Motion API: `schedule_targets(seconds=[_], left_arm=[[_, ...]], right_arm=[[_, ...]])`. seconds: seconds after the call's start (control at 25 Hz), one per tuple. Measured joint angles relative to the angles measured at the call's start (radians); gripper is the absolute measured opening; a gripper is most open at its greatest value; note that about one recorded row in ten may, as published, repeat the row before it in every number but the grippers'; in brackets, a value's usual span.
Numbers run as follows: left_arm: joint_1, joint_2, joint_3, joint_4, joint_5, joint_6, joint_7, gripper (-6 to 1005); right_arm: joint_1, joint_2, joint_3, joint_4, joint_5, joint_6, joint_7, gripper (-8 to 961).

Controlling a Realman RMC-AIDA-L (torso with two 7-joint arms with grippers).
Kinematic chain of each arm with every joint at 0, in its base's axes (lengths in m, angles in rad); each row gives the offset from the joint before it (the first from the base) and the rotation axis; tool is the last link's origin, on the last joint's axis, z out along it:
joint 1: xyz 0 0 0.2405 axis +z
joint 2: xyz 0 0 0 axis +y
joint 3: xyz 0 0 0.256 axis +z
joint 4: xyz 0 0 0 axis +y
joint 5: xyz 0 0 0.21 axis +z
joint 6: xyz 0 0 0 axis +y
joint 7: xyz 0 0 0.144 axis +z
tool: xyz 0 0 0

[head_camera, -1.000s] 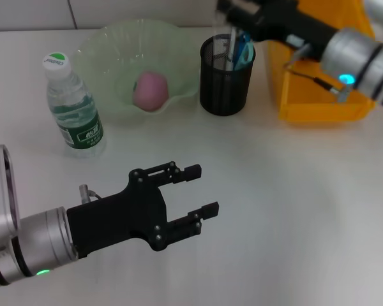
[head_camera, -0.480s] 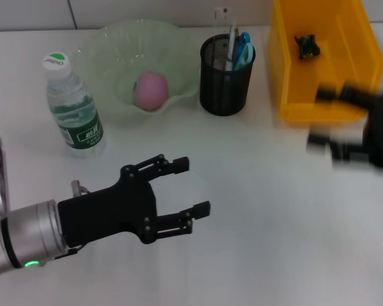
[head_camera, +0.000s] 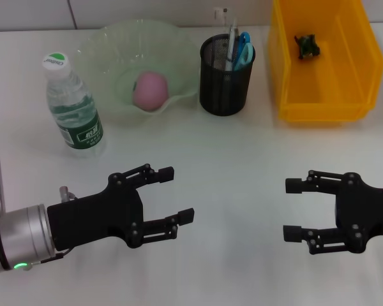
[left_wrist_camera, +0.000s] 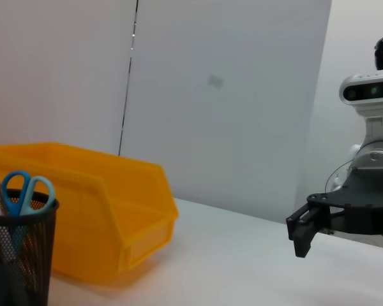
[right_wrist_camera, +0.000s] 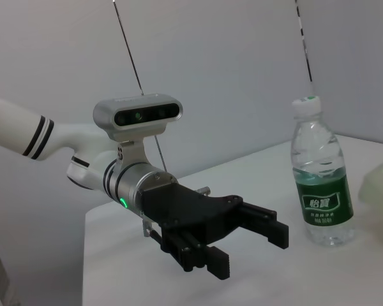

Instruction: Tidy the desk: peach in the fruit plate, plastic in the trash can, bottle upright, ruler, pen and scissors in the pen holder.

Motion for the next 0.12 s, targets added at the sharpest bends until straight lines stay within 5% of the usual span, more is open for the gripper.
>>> schedule_targets(seconds=[0.12], left_arm=[[0.004, 0.0, -0.018, 0.0, 0.014, 0.001, -0.01, 816]], right_arm=[[0.01, -0.001, 0.0, 0.013, -0.001, 0.002, -0.001, 842]])
